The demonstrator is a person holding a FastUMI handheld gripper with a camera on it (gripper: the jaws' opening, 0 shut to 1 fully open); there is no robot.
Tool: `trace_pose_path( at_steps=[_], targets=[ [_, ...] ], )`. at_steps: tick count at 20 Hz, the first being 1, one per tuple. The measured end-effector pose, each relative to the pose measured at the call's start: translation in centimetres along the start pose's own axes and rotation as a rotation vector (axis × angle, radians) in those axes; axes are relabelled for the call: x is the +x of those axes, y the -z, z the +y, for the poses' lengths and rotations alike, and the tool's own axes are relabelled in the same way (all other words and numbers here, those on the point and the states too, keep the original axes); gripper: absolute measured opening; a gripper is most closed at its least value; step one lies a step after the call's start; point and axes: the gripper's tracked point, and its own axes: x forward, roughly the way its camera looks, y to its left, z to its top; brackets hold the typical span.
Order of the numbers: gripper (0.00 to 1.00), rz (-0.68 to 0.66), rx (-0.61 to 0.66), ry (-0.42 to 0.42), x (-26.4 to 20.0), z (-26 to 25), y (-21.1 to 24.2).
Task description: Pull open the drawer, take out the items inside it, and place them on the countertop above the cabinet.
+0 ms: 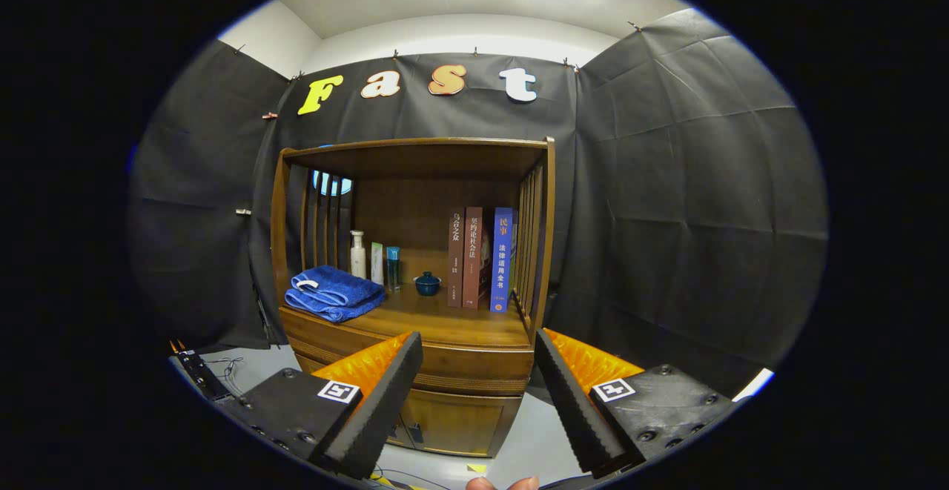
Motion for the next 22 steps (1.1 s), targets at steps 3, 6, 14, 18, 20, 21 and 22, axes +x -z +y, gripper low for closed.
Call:
trace_pose_path(
  at_steps=[3,6,14,18,20,21,22],
  targets=[
    [0.98,0.000,0.000,0.001,0.0,0.0,0.0],
    [0.98,0.001,0.002,0.003,0.0,-0.1,0.0],
    [0.98,-0.001,-0.013,0.010,0.5,0.5,0.9],
    [0.98,-0.020,-0.018,0.010,1.2,2.2,1.5],
    [0.98,-0.015,-0.013,0.003,2.0,3.6,2.5],
    [0.98,-0.014,-0.015,0.001,2.5,4.4,3.0],
    [0.98,-0.020,-0.015,-0.001,3.1,5.2,3.3]
  ],
)
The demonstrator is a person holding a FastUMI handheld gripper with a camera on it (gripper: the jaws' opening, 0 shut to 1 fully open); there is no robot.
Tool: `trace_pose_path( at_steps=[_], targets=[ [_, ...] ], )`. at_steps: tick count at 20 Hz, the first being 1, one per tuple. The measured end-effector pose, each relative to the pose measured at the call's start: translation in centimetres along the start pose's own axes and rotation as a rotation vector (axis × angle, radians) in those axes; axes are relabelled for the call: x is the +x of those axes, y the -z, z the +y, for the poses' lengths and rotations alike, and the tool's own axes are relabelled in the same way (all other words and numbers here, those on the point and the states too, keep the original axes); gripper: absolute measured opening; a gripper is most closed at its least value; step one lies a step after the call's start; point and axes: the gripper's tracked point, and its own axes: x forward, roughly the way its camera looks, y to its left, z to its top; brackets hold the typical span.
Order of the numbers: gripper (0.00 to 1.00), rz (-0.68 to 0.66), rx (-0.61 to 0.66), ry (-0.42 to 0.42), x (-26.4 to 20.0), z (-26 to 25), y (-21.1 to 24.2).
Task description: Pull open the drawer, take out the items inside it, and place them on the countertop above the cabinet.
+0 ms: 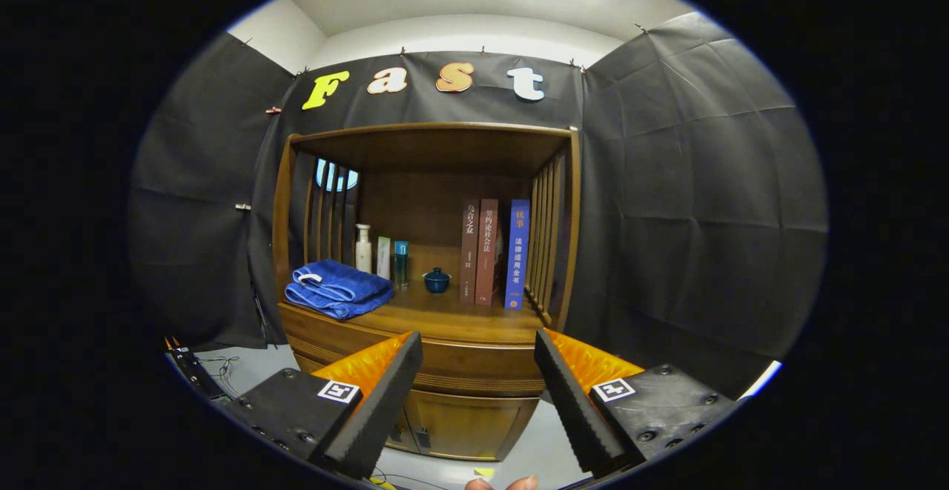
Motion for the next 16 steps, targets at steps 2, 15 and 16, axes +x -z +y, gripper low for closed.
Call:
trace_pose_path(
  at_steps=[2,15,16],
  targets=[
    [0.98,-0.019,0.004,-0.009,1.3,1.7,0.7],
    [0.98,0.061,0.058,-0.003,12.1,12.0,12.2],
    [0.98,0.083,0.064,0.004,12.9,12.4,13.6]
  ],
)
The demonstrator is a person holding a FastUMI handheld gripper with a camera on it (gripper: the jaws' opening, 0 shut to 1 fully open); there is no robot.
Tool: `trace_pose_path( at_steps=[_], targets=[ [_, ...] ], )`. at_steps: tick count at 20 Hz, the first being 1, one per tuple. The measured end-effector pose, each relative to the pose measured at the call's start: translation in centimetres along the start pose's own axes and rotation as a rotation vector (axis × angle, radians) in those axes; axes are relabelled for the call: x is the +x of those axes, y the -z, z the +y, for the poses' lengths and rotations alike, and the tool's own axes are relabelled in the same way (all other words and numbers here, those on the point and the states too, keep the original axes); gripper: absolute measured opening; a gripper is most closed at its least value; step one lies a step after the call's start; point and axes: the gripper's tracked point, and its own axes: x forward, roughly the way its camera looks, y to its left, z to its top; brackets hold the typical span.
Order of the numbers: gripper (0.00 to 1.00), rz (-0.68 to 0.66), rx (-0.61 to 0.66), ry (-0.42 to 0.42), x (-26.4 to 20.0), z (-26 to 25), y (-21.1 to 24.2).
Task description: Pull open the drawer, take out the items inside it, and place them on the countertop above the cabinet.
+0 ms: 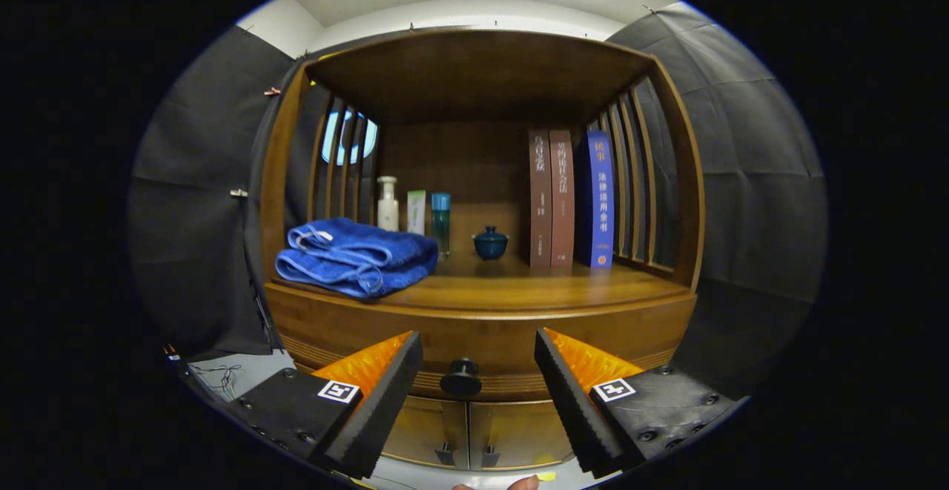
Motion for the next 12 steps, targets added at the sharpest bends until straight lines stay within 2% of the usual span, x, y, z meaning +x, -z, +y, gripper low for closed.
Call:
trace_pose_path(
  at_steps=[4,6,9,12],
  targets=[
    [0.98,0.060,0.002,0.028,2.7,0.7,3.9],
    [0.91,0.078,-0.007,0.044,3.4,1.1,5.1],
    [0.61,0.104,-0.031,0.084,3.7,0.9,6.2],
    [0.48,0.099,-0.002,0.084,3.5,0.9,6.0]
  ],
)
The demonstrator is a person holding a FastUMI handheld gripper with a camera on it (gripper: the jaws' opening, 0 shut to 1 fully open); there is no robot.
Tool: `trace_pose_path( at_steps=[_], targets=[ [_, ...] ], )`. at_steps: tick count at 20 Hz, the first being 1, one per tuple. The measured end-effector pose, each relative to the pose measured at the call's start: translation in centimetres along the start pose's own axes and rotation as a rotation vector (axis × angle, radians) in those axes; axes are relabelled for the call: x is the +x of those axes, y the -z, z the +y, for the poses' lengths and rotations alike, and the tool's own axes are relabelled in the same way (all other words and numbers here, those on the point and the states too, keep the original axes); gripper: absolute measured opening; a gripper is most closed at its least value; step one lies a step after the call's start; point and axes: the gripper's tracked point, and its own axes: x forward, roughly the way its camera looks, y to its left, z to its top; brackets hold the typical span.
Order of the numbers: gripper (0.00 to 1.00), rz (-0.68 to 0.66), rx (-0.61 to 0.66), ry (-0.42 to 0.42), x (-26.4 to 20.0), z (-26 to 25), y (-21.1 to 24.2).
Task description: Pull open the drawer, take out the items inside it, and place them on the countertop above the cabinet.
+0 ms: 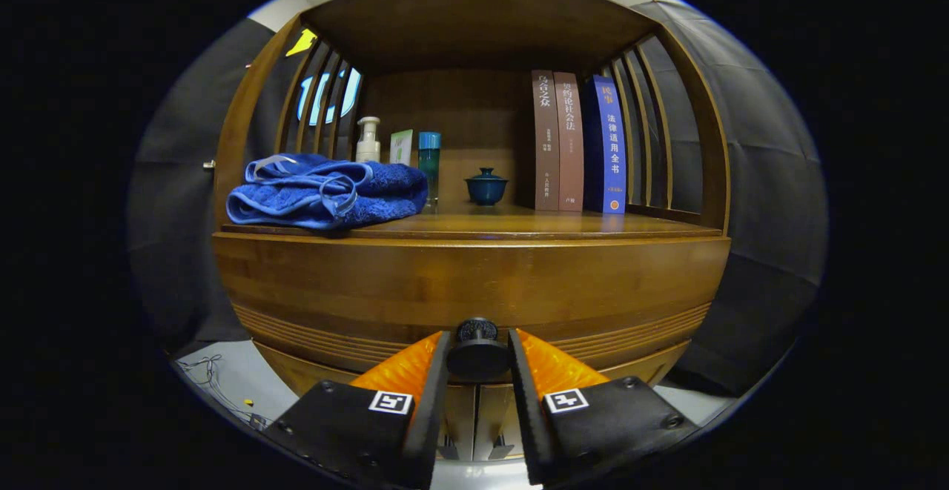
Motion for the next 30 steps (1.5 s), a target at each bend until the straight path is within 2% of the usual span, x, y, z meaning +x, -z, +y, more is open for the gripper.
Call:
trace_pose_path(
  at_steps=[1,3,9,20,30],
  targets=[
    [0.44,0.002,-0.001,0.001,0.2,0.0,-0.1],
    [0.31,0.009,0.007,0.000,0.3,0.0,0.0],
    [0.31,0.014,0.016,-0.022,-1.3,-0.2,0.1],
    [0.31,0.040,0.024,-0.072,-9.9,-1.1,1.2],
    [0.30,0.059,0.005,-0.096,-15.6,-1.7,2.6]
  ],
)
